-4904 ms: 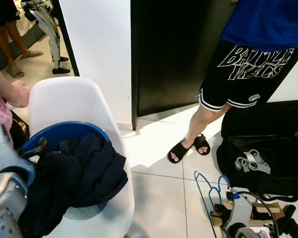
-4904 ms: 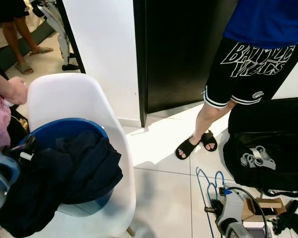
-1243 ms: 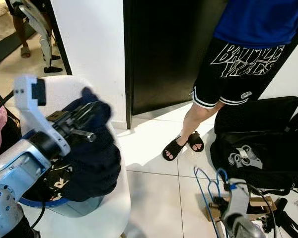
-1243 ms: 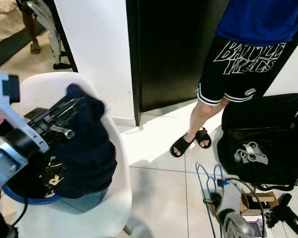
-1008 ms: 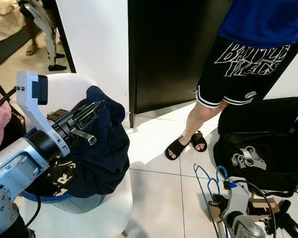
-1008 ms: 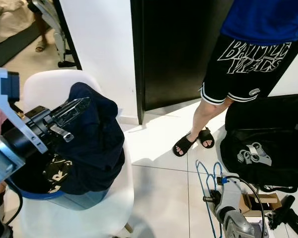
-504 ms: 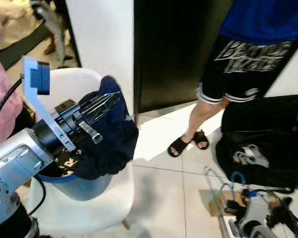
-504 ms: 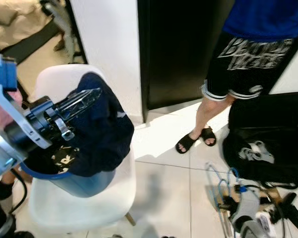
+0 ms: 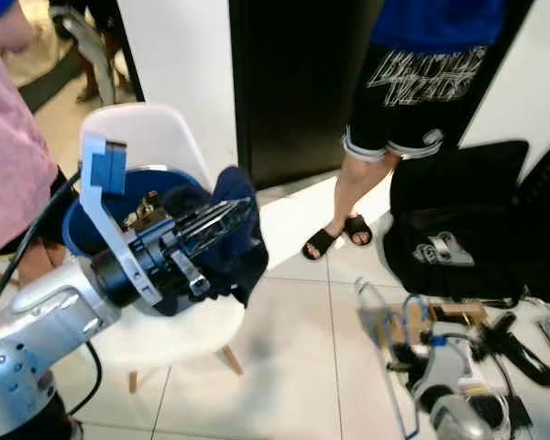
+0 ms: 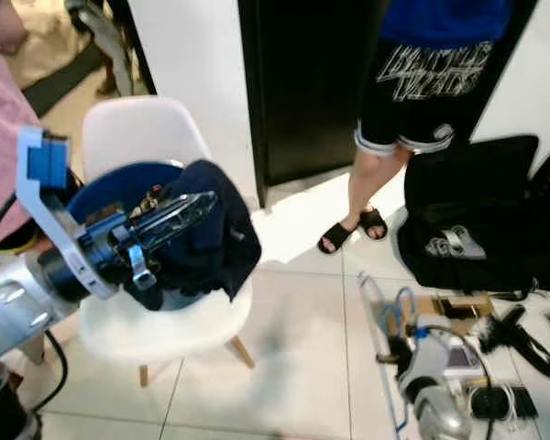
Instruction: Hang hanger
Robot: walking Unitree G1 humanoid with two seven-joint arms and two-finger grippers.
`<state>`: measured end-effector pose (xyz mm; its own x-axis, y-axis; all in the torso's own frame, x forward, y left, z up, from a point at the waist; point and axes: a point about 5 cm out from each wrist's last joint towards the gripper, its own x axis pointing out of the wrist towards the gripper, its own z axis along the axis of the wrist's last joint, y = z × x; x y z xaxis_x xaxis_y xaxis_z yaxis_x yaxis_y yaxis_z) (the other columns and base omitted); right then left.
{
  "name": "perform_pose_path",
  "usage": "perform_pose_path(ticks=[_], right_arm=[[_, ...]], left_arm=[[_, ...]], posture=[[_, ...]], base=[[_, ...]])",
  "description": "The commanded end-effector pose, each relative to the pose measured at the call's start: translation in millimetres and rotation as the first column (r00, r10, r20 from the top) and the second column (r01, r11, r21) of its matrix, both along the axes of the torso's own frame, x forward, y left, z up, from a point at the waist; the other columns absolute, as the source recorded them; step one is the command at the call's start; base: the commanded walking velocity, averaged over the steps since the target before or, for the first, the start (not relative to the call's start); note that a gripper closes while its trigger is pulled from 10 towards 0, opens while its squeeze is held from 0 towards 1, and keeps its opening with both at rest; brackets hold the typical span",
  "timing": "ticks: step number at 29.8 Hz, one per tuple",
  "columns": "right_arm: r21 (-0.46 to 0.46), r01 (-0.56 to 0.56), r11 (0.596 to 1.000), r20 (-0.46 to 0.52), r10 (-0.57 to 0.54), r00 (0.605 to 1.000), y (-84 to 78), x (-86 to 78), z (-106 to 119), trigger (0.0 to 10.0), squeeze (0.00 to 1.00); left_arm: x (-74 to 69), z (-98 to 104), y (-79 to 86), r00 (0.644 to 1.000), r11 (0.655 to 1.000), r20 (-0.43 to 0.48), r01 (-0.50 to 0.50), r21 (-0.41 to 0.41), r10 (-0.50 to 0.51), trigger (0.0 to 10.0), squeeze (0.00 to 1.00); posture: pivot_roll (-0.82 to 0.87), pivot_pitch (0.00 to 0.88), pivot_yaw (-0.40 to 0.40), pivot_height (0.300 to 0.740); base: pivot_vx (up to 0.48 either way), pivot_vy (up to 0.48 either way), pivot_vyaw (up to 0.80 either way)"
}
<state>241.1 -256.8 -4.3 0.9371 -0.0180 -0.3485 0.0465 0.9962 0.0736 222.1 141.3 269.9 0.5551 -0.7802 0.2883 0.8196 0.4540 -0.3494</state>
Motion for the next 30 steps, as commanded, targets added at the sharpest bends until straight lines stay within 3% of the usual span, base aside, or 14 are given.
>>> perform_pose_path(ticks=[1, 7, 9, 11, 12, 13, 15, 16, 18, 19, 22, 26, 27, 30], right_arm=[[-0.018, -0.017, 1.000, -0.017, 0.017, 1.000, 4.4, -7.7, -4.2, 10.0, 0.00], [-0.112, -0.044, 0.993, -0.008, 0.043, 0.999, 3.3, -25.1, -0.2, 10.0, 0.00], [-0.203, -0.059, 0.978, -0.023, 0.055, 0.998, 3.8, -41.2, -0.6, 10.0, 0.00], [-0.203, -0.059, 0.978, -0.023, 0.055, 0.998, 3.8, -41.2, -0.6, 10.0, 0.00], [-0.231, -0.057, 0.971, -0.028, 0.052, 0.998, 4.1, -47.2, -1.5, 10.0, 0.00], [-0.231, -0.057, 0.971, -0.028, 0.052, 0.998, 4.1, -47.2, -1.5, 10.0, 0.00], [-0.311, -0.037, 0.950, -0.062, 0.019, 0.998, 1.6, -59.5, -9.3, 10.0, 0.00], [-0.311, -0.037, 0.950, -0.062, 0.019, 0.998, 1.6, -59.5, -9.3, 10.0, 0.00], [-0.343, -0.019, 0.939, -0.084, -0.010, 0.996, -1.2, -62.9, -15.0, 10.0, 0.00], [-0.343, -0.019, 0.939, -0.084, -0.010, 0.996, -1.2, -62.9, -15.0, 10.0, 0.00], [-0.333, -0.010, 0.943, -0.112, -0.029, 0.993, -2.2, -58.6, -19.2, 10.0, 0.00], [-0.327, -0.011, 0.945, -0.120, -0.029, 0.992, -1.4, -57.4, -19.6, 10.0, 0.00], [-0.303, -0.001, 0.953, -0.131, -0.041, 0.990, -0.4, -49.0, -20.0, 10.0, 0.00], [-0.267, 0.018, 0.964, -0.146, -0.059, 0.988, -0.4, -36.8, -19.9, 10.0, 0.00]], left_arm=[[0.2, -10.9, 2.7, 0.999, 1.000, -0.044, -0.005, 0.001, 0.005, 10.0, 0.00], [4.3, -51.8, 13.4, 0.970, 0.997, -0.233, -0.068, 0.039, 0.075, 10.0, 0.00], [11.7, -89.8, 24.8, 0.915, 0.980, -0.354, -0.163, 0.110, 0.192, 10.0, 0.00], [11.7, -89.8, 24.8, 0.915, 0.980, -0.354, -0.163, 0.110, 0.192, 10.0, 0.00], [14.3, -107.9, 30.2, 0.882, 0.966, -0.398, -0.204, 0.159, 0.252, 10.0, 0.00], [14.3, -107.9, 30.2, 0.882, 0.966, -0.398, -0.204, 0.159, 0.252, 10.0, 0.00], [22.6, -156.1, 45.5, 0.765, 0.882, -0.451, -0.333, 0.334, 0.460, 10.0, 0.00], [22.6, -156.1, 45.5, 0.765, 0.882, -0.451, -0.333, 0.334, 0.460, 10.0, 0.00], [25.5, -189.7, 56.6, 0.660, 0.768, -0.426, -0.399, 0.501, 0.619, 10.0, 0.00], [25.5, -189.7, 56.6, 0.660, 0.768, -0.426, -0.399, 0.501, 0.619, 10.0, 0.00], [25.1, -215.9, 58.4, 0.576, 0.638, -0.344, -0.447, 0.627, 0.741, 10.0, 0.00], [24.7, -219.7, 57.2, 0.555, 0.622, -0.342, -0.462, 0.632, 0.758, 10.0, 0.00], [25.9, -228.3, 54.2, 0.532, 0.585, -0.317, -0.467, 0.663, 0.785, 10.0, 0.00], [29.0, -235.8, 51.2, 0.515, 0.554, -0.297, -0.467, 0.690, 0.804, 10.0, 0.00]], posture=[[-0.01, 0.087, -0.010, 0.740], [-0.02, 0.087, -0.004, 0.740], [-0.03, 0.081, 0.006, 0.740], [-0.03, 0.081, 0.006, 0.740], [-0.04, 0.080, 0.010, 0.740], [-0.04, 0.080, 0.010, 0.740], [-0.04, 0.077, 0.015, 0.740], [-0.04, 0.077, 0.015, 0.740], [-0.04, 0.073, 0.017, 0.740], [-0.04, 0.073, 0.017, 0.740], [-0.04, 0.071, 0.011, 0.740], [-0.04, 0.071, 0.011, 0.740], [-0.04, 0.070, -0.003, 0.740], [-0.03, 0.067, -0.017, 0.740]], base=[[-0.424, 0.000, 0.00], [-0.424, 0.000, 0.00], [-0.428, 0.000, 0.00], [-0.424, 0.000, 0.00], [-0.401, 0.000, 0.00], [-0.401, 0.000, 0.00], [-0.197, 0.000, 0.00], [0.000, 0.000, 0.00], [0.000, 0.000, 0.00], [0.000, 0.000, 0.00], [0.000, 0.000, 0.00], [0.000, 0.000, 0.00], [0.000, 0.000, 0.00], [0.000, 0.000, 0.00]])
